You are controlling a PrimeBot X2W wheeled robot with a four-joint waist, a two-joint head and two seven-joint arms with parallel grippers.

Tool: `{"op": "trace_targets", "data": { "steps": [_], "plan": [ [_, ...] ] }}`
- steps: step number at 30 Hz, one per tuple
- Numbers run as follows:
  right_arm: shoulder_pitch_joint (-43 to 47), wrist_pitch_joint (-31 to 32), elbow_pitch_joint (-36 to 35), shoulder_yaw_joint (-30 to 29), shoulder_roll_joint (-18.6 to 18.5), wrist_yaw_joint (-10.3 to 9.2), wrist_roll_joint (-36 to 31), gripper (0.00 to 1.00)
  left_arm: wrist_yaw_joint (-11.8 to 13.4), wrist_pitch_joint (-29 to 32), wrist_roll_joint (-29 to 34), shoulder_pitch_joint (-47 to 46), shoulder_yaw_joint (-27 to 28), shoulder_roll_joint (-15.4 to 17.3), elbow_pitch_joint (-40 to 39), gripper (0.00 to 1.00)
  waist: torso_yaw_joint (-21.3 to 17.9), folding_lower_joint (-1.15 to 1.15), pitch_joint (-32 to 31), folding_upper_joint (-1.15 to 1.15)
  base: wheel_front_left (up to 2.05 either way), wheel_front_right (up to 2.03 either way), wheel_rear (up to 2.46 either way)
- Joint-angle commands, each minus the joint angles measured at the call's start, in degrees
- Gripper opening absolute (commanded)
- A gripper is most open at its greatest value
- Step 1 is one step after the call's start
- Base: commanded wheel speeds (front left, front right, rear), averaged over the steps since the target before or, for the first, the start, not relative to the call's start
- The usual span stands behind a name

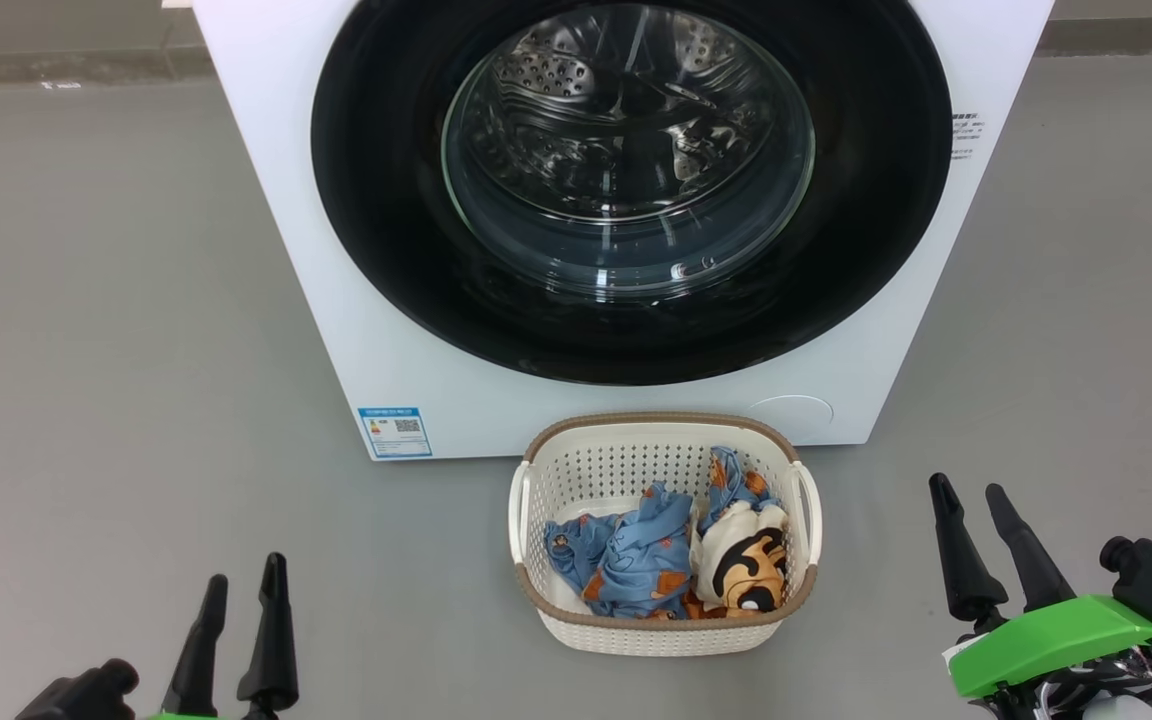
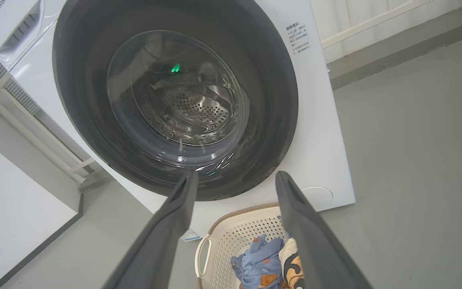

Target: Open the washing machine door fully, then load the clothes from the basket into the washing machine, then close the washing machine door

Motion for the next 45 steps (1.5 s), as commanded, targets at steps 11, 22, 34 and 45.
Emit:
{"op": "trace_targets", "data": {
  "steps": [11, 22, 34, 45],
  "plan": [
    [-2.7, -2.8, -1.8, 2.6, -1.9, 0.24, -8.2, 1.00, 0.0, -2.9, 9.1, -1.1, 0.7, 1.5, -1.9, 1.00, 0.2, 0.00, -0.2, 0.00, 0.00, 0.00, 0.00],
    [-2.2, -4.5, -1.6, 2.8, -2.2, 0.26, -14.2, 1.00, 0.0, -4.6, 15.4, -1.1, 0.3, 1.7, -1.5, 1.00, 0.2, 0.00, -0.2, 0.00, 0.00, 0.00, 0.00],
    [-1.7, -6.5, -1.1, 2.6, -2.2, 0.28, -21.5, 1.00, 0.0, -6.6, 22.5, -1.2, 0.8, 1.6, -0.6, 1.00, -0.1, 0.00, 0.0, 0.00, 0.00, 0.00, 0.00],
    [-0.1, -6.5, -0.9, -0.2, -0.8, 0.28, -21.6, 1.00, 0.0, -6.6, 21.8, -1.6, 2.3, 1.1, 1.4, 1.00, -0.3, 0.00, 0.2, 0.00, 0.00, 0.00, 0.00]
  ]
}}
